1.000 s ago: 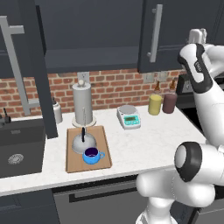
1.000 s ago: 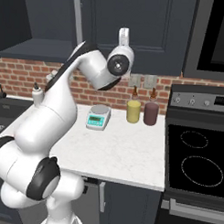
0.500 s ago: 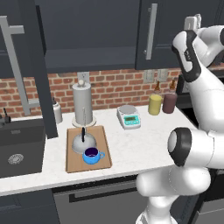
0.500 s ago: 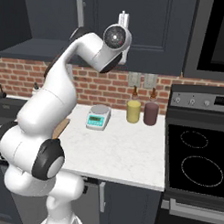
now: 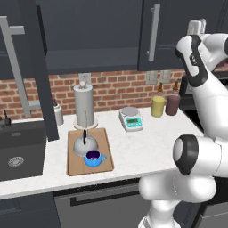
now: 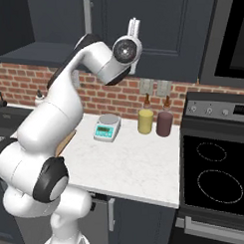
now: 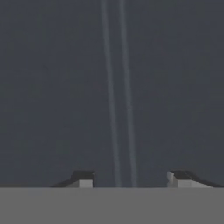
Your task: Pick the kettle from the counter and place it on the tray. Then pick the mug from the cabinet and place it on the tray. Then close the cabinet doors.
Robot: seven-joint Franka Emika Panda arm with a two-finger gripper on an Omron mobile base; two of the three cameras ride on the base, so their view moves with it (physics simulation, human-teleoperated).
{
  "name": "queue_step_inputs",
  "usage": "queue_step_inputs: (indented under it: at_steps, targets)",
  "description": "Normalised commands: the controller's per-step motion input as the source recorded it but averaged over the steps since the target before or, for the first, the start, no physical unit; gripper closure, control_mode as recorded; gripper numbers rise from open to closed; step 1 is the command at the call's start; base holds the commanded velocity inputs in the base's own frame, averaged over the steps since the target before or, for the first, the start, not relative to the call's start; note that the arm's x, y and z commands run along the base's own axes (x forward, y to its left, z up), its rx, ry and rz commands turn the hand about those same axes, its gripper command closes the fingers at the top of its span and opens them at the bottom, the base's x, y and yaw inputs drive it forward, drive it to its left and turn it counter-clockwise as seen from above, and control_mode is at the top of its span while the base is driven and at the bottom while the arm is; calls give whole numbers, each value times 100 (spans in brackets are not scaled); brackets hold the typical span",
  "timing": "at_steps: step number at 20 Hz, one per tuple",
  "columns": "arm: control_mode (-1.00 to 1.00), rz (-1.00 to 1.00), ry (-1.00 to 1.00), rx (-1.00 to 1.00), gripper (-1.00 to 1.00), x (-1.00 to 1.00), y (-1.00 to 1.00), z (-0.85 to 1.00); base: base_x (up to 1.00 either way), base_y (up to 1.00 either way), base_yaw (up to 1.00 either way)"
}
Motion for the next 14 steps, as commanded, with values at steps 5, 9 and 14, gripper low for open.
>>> queue_step_inputs:
  at_steps: [5, 9, 14]
  targets:
    - [-100, 0, -10, 5, -100, 47, 54, -44, 0, 0, 0]
    - [-100, -4, -3, 3, -100, 8, 32, -9, 0, 0, 0]
    - [-100, -9, 0, 0, -100, -30, 15, 1, 0, 0, 0]
